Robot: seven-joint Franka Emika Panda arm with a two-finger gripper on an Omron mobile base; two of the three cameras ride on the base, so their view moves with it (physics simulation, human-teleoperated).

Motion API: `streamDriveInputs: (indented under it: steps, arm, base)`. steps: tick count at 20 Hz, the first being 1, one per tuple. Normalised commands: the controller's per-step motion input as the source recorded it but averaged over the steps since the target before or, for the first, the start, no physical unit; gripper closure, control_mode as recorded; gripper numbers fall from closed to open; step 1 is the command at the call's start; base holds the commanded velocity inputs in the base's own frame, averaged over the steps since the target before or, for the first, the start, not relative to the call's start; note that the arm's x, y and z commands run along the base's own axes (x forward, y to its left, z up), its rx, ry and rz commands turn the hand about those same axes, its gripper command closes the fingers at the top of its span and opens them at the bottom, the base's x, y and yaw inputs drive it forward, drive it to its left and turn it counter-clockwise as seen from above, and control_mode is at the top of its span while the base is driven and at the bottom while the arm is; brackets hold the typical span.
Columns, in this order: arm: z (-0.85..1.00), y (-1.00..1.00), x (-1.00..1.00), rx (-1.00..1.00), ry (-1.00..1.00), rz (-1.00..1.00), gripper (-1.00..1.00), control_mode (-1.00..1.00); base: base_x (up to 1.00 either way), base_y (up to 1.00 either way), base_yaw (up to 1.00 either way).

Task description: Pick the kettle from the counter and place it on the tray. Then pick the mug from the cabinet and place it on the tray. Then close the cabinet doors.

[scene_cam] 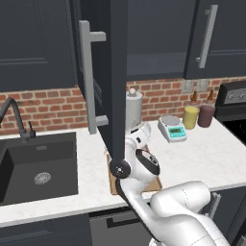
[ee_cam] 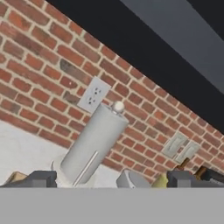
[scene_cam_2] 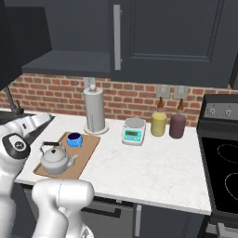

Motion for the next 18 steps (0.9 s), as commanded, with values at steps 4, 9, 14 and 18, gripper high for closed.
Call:
streamDriveInputs:
  steps: [4, 9, 14, 18]
  arm:
    - [-0.07, 0.62, 0.00, -0.11, 0.01, -0.21, -1.00, -1.00]
    - [0.00, 0.57, -0.15, -0.09, 0.00, -0.22, -1.00, -1.00]
    - [0.00, 0.54, -0.20, -0.09, 0.00, -0.16, -1.00, -1.00]
    - [-0.02, 0.63, -0.03, -0.12, 0.00, -0.13, -1.00, -1.00]
  base:
    - [0.00, 0.00, 0.00]
    - [0.00, 0.00, 0.00]
    - [0.00, 0.00, 0.00]
    - [0.00, 0.00, 0.00]
